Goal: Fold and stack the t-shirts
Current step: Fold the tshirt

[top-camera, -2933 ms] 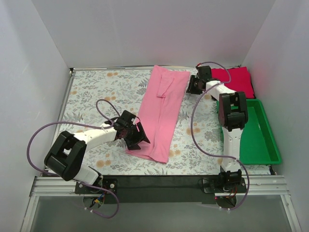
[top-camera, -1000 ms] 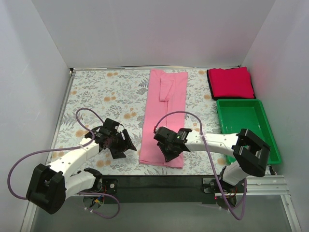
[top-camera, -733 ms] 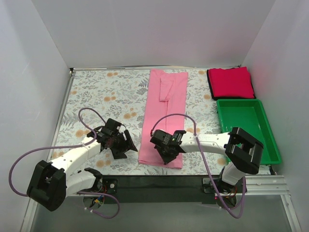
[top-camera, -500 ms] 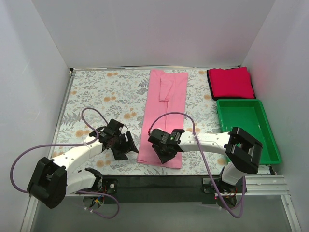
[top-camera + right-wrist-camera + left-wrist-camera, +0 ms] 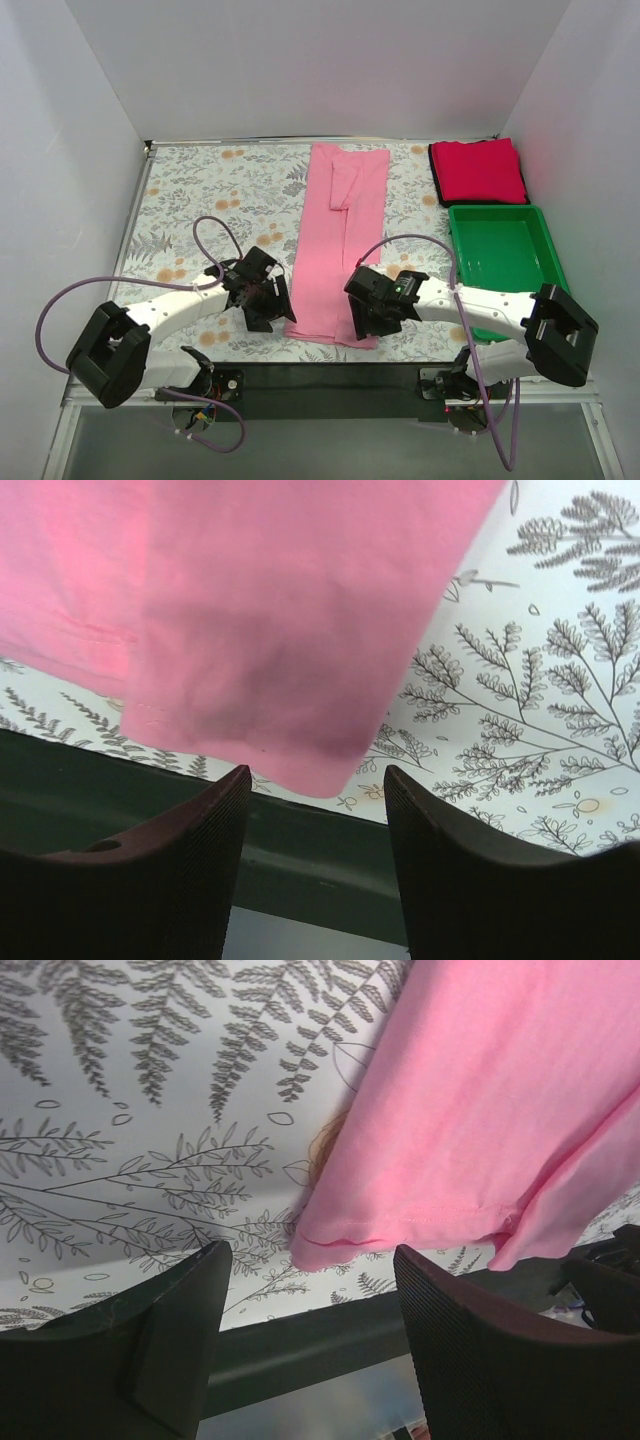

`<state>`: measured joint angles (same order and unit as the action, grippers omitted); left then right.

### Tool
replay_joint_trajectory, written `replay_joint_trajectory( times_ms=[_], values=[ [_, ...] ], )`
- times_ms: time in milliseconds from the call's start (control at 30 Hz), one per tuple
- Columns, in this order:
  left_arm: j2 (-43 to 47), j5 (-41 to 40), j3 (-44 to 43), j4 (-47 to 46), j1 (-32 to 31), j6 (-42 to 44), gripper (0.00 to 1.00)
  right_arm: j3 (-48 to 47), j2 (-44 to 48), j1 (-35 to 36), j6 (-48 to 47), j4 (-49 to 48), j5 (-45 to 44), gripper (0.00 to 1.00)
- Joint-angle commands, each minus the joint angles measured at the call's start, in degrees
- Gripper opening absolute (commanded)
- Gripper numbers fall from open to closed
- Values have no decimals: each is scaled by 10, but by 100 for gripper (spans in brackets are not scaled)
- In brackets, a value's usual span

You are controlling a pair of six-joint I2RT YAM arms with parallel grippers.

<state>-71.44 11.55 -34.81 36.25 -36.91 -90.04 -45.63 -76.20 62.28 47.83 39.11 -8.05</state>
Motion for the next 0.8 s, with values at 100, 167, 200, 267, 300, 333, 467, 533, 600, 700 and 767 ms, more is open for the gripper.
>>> replay_joint_trajectory(
  times_ms=[100,167,200,267,300,333,467,533,600,700,767],
  values=[
    [-28,-35,-34,-7,-42,-9,58,40,21,0,72,-22,-6,52],
    [-36,-40,-34,-8,-50,-11,55,61,26,-1,86,-39,-1,49],
    [-38,-42,-34,-8,-53,-11,54,69,32,-1,92,-56,3,48],
    [-41,-47,-33,-5,-58,-10,54,84,38,-1,103,-67,6,46],
    [-41,-50,-32,-4,-60,-10,54,87,39,-1,106,-73,5,45],
    [-41,-57,-29,-3,-61,-11,54,91,39,-1,107,-75,4,44],
    [-46,-58,-20,-7,-63,-8,54,100,34,-1,111,-91,5,41],
    [-53,-59,-17,-7,-67,-7,54,105,26,-1,111,-101,10,40],
    [-55,-61,-12,-8,-70,-5,54,105,14,-1,109,-104,17,38],
    [-59,-63,-4,-11,-72,-1,53,105,3,-1,107,-105,28,35],
    [-63,-65,-2,-12,-74,1,52,106,1,-1,107,-104,31,32]
  ],
)
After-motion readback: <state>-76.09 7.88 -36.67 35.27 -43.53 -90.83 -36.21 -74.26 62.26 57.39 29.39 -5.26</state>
